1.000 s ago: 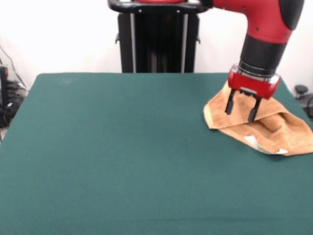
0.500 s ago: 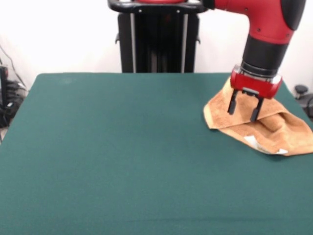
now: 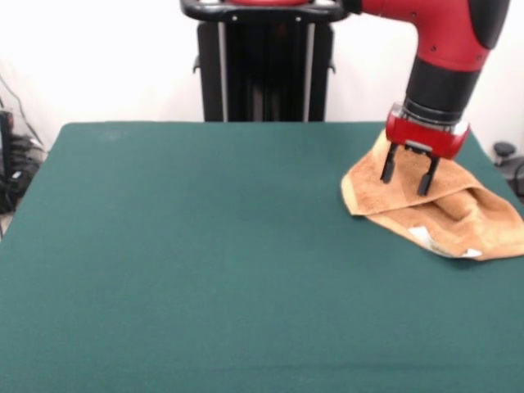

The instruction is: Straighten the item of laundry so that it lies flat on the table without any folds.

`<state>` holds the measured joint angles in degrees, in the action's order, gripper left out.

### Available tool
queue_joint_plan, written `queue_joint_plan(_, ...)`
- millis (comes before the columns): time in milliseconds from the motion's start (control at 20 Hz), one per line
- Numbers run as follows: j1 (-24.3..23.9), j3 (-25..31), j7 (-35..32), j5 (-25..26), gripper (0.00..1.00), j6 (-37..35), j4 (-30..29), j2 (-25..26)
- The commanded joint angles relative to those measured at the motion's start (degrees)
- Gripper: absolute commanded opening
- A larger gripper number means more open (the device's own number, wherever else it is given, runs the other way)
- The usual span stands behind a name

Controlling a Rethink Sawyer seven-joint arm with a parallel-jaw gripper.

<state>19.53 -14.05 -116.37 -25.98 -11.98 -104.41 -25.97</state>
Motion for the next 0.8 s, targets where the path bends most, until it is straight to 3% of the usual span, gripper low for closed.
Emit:
queue_joint_plan(50, 2.0, 6.8, -14.4, -2.9, 1.00, -4.9, -5.6, 1.0)
queue_joint_plan(800, 1.0, 9.2, -13.2, -1.2, 1.00, 5.9, -6.2, 6.1)
